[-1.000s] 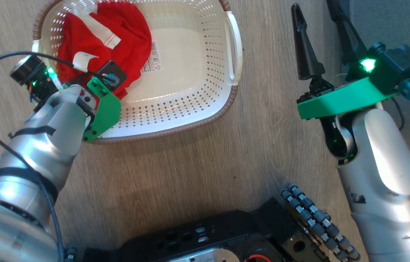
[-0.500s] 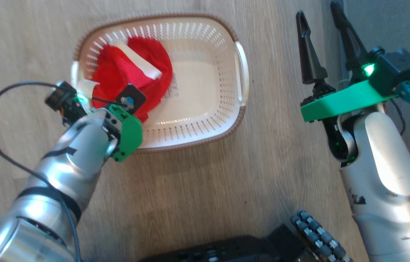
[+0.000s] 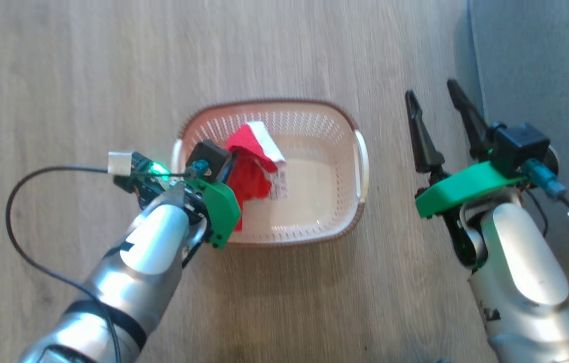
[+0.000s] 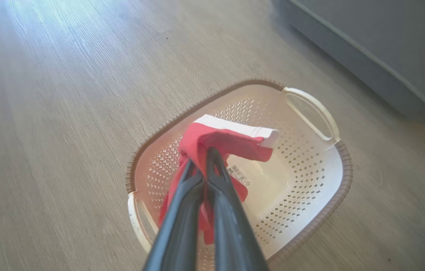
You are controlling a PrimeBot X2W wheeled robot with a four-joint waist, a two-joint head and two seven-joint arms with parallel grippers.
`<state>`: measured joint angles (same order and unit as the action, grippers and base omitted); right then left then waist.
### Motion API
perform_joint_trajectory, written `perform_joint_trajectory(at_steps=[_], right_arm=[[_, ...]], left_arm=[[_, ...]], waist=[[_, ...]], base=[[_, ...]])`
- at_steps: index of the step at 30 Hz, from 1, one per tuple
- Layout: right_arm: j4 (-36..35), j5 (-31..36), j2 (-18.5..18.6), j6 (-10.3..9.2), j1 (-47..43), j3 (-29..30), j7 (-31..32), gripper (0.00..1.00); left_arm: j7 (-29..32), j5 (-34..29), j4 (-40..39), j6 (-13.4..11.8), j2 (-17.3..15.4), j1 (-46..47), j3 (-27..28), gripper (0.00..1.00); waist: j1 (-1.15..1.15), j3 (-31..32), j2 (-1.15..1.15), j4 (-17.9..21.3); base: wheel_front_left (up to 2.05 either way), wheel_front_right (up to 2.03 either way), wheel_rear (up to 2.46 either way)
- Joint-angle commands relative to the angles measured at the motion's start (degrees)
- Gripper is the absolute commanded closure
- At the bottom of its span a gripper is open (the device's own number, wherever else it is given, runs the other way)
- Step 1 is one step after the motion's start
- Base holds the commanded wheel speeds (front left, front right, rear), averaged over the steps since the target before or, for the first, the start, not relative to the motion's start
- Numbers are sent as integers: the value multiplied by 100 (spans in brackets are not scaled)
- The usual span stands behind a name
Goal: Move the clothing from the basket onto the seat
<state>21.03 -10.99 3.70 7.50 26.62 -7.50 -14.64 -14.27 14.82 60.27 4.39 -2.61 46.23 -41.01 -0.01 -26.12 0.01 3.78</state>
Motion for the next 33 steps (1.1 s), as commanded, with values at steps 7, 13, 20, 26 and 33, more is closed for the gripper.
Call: perform_joint_trajectory(at_steps=[7,13,20,26,33], right_arm=[[120,12,-82,-1,-430,-117,-36,0],[252,-84,-82,-1,-746,-139,-36,0],[370,-209,-82,-1,-1101,-156,-36,0],[431,-182,-82,-1,-1273,-193,-36,0],[482,-181,-82,-1,-1418,-232,-36,0]], left_arm=[[-72,186,-1308,-53,-64,-550,522,100],[-73,182,-2107,-108,-87,-875,806,100],[-73,205,-2646,-151,-146,-1098,1049,100],[-73,218,-3012,-185,-165,-1161,1160,100],[-72,226,-3547,-221,-218,-1113,1208,100]], waist=[[1,1124,-1,-352],[1,1648,-1,-383],[1,2144,-1,-340],[1,2410,-1,-312],[1,2610,-1,-309]], base=[[0,0,0],[0,0,0],[0,0,0],[0,0,0],[0,0,0]])
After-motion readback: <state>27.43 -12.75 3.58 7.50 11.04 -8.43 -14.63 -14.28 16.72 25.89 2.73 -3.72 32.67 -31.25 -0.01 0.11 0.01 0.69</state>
